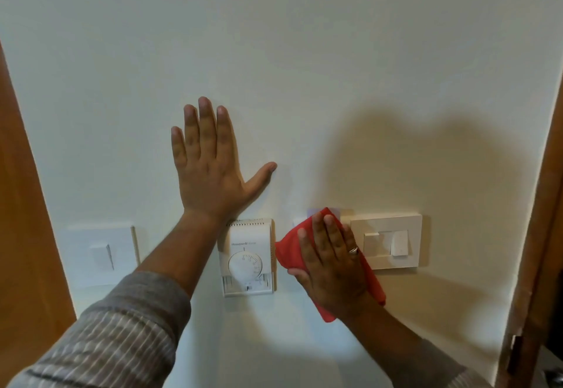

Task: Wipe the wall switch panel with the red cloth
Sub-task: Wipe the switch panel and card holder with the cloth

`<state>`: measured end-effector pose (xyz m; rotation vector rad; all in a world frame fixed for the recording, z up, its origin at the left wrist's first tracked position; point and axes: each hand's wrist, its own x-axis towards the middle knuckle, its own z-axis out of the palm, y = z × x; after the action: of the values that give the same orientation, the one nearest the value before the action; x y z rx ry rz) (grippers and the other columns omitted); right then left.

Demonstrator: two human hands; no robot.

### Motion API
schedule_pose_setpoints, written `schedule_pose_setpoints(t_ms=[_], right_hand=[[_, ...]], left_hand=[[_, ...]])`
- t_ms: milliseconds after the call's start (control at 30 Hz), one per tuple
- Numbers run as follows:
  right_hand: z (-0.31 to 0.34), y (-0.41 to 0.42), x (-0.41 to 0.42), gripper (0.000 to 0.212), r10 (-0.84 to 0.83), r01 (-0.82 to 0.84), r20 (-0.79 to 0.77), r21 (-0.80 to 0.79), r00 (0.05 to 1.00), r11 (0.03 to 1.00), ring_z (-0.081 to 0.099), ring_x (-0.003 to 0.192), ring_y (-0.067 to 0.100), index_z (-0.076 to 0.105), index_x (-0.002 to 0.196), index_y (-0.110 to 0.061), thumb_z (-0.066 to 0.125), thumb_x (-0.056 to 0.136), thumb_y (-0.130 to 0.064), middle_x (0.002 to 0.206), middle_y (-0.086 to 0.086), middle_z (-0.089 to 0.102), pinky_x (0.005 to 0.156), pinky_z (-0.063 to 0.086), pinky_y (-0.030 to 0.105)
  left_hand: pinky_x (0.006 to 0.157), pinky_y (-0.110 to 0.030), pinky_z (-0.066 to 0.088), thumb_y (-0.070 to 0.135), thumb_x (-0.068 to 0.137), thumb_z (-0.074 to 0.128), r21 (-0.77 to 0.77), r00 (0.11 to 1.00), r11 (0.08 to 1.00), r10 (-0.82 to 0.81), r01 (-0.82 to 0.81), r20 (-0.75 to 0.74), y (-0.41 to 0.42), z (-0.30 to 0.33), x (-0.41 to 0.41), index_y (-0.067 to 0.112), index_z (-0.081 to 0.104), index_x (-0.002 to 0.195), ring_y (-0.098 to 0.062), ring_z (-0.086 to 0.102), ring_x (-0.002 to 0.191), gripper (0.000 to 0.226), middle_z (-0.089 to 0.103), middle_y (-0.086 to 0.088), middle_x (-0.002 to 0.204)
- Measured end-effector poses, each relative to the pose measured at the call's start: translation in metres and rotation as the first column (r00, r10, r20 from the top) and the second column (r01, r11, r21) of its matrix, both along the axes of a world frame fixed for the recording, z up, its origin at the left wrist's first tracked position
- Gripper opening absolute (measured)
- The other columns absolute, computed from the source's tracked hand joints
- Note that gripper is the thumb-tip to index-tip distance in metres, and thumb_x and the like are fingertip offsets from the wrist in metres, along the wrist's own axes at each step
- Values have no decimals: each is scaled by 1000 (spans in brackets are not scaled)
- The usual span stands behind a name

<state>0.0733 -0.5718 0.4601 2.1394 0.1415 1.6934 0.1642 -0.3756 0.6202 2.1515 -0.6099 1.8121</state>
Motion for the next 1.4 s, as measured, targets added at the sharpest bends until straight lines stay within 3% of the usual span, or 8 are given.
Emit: schedule_pose_setpoints(t_ms=[233, 500, 700, 867, 1033, 1100, 1300, 1400], right_hand=[[-14, -30, -5, 65, 37, -53, -53, -355, 998, 933, 18, 150, 32, 30, 152, -9, 50, 101, -45, 154, 14, 33, 123, 11, 47], [-16, -9, 7, 72, -19, 22, 33, -97, 999, 995, 9, 151, 37, 16, 155, -2, 37, 104, -49, 162, 21, 14, 123, 9, 51], [-1, -32, -11, 63, 51, -69, -57, -360, 997, 931, 21, 148, 32, 30, 149, -5, 47, 102, -43, 153, 15, 29, 122, 14, 46], [-3, 0, 0, 69, 7, -8, 28, 10, 1000, 1000, 4, 151, 35, 12, 155, 0, 30, 106, -46, 161, 22, 14, 122, 7, 51], [-3, -32, -11, 65, 70, -104, -105, -375, 992, 921, 19, 149, 31, 27, 152, -6, 49, 102, -41, 158, 14, 25, 122, 15, 45], [1, -41, -13, 61, 83, -140, -153, -413, 985, 900, 20, 149, 30, 28, 151, -5, 46, 104, -38, 157, 14, 24, 121, 20, 44], [-2, -9, -4, 67, 8, -8, -6, -14, 1000, 1000, 2, 152, 33, 9, 155, 0, 24, 107, -46, 162, 19, 13, 124, 4, 45], [-11, -16, -2, 71, 8, -11, -27, -112, 1000, 994, 7, 152, 34, 13, 156, -2, 34, 105, -47, 164, 19, 7, 123, 6, 48]], left_hand=[[125, -59, 7, 82, 88, 38, 3, 1000, 1000, 1, -1, 14, 1, 0, 2, 1, 11, 160, -46, 12, 155, 112, 13, -27, 168], [126, -59, 7, 82, 89, 37, -9, 1000, 1000, 1, -1, 7, -1, 0, 1, 2, 9, 161, -45, 10, 156, 111, 11, -27, 168], [126, -60, 7, 82, 89, 37, -2, 1000, 1000, 3, -3, -8, 0, 2, -3, 0, 12, 160, -46, 10, 156, 111, 11, -28, 168], [125, -59, 6, 82, 89, 35, -12, 1000, 1000, 3, -4, -25, -2, 2, -5, 2, 9, 160, -45, 9, 156, 111, 10, -27, 168], [125, -59, 6, 82, 89, 36, 0, 999, 1000, 0, 0, -32, 0, 3, -7, 1, 10, 160, -46, 8, 156, 111, 10, -27, 168], [125, -60, 6, 82, 89, 36, 1, 1000, 1000, -6, 6, -29, 1, 2, -6, 2, 9, 160, -46, 8, 156, 111, 9, -27, 168], [125, -58, 4, 82, 88, 37, -5, 1000, 1000, -7, 7, -23, 0, 0, -2, 4, 5, 161, -45, 6, 156, 111, 7, -26, 169], [125, -59, 4, 82, 88, 38, -4, 1000, 1000, -8, 8, -8, 1, 0, 0, 3, 6, 161, -47, 8, 155, 111, 9, -28, 168]])
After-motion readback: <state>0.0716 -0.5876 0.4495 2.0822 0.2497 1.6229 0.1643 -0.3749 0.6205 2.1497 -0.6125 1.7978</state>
